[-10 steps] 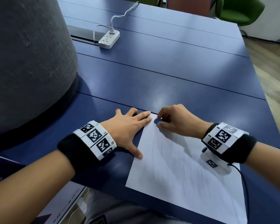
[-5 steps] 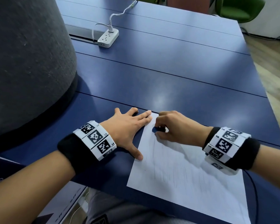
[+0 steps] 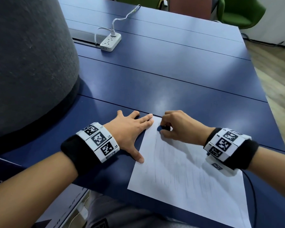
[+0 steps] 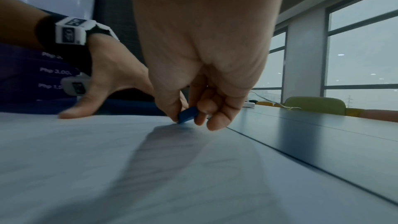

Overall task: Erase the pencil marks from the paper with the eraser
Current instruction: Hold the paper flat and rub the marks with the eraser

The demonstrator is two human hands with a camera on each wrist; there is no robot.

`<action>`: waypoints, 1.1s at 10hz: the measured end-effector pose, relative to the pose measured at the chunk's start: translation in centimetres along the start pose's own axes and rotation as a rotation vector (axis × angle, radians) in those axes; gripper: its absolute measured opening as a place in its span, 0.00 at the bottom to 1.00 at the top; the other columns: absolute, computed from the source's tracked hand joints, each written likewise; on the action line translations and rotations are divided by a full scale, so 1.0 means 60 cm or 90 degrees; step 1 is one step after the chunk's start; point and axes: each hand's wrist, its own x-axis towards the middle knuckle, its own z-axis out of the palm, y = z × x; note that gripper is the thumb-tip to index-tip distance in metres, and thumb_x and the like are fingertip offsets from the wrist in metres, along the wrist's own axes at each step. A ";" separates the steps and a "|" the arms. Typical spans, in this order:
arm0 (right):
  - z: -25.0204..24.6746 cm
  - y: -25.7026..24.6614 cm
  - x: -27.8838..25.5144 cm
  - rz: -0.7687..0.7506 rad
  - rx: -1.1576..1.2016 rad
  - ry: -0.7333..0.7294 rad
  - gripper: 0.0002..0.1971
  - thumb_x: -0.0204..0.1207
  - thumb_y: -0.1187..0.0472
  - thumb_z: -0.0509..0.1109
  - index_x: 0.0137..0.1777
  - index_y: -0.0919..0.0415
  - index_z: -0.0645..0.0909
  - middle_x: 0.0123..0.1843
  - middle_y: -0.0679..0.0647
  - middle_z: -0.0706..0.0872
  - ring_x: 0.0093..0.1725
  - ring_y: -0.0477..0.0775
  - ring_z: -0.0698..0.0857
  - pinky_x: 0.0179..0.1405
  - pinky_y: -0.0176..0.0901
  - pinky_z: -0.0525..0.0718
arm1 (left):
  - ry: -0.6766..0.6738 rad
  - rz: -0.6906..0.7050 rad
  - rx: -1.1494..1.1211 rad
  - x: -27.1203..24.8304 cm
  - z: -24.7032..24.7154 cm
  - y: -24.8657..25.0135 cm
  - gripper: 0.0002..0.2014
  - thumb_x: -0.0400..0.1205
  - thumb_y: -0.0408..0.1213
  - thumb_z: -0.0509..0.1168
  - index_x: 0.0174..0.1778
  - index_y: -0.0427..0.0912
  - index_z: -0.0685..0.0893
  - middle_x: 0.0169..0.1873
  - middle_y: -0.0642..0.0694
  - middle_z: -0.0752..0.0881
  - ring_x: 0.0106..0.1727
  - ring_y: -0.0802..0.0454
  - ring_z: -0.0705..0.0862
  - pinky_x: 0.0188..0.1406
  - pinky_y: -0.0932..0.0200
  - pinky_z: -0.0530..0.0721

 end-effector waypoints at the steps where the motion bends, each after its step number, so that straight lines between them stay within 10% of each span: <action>1: 0.011 -0.015 -0.016 -0.044 0.000 -0.051 0.07 0.73 0.59 0.71 0.41 0.63 0.85 0.40 0.53 0.82 0.37 0.56 0.81 0.38 0.46 0.80 | -0.003 -0.003 0.006 0.000 -0.002 0.001 0.66 0.59 0.80 0.67 0.85 0.52 0.42 0.85 0.60 0.39 0.82 0.45 0.52 0.64 0.31 0.68; 11: 0.005 -0.022 -0.019 -0.050 -0.007 -0.065 0.06 0.73 0.60 0.71 0.43 0.63 0.85 0.41 0.53 0.81 0.37 0.54 0.81 0.41 0.46 0.81 | -0.001 -0.003 0.014 -0.004 -0.005 0.005 0.65 0.59 0.80 0.67 0.85 0.52 0.44 0.85 0.59 0.40 0.81 0.46 0.55 0.65 0.31 0.68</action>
